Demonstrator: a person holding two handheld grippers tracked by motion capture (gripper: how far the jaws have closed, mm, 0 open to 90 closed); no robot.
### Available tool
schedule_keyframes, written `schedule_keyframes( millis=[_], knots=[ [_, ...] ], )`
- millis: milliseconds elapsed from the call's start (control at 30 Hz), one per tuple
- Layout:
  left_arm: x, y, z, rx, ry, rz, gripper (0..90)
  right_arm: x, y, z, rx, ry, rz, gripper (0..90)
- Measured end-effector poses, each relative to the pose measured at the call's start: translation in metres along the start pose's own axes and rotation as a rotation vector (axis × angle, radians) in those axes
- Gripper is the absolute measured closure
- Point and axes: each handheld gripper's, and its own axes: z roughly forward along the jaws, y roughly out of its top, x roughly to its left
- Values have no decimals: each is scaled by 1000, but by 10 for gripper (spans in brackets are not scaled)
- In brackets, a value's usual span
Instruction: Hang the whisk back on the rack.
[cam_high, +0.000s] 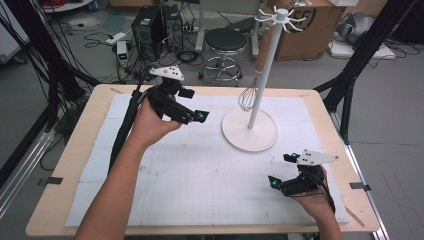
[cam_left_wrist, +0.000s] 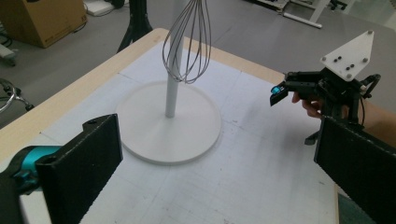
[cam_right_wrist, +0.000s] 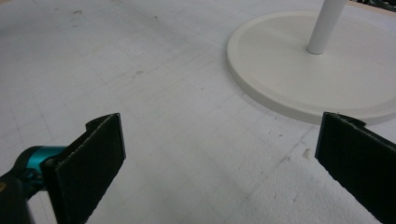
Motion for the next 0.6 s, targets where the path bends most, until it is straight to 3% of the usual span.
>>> schedule_keyframes(
  millis=[600],
  knots=[
    [-3,-38,-21,-45,13,-20,16,3,1,2,9,-1,-12,5]
  ],
)
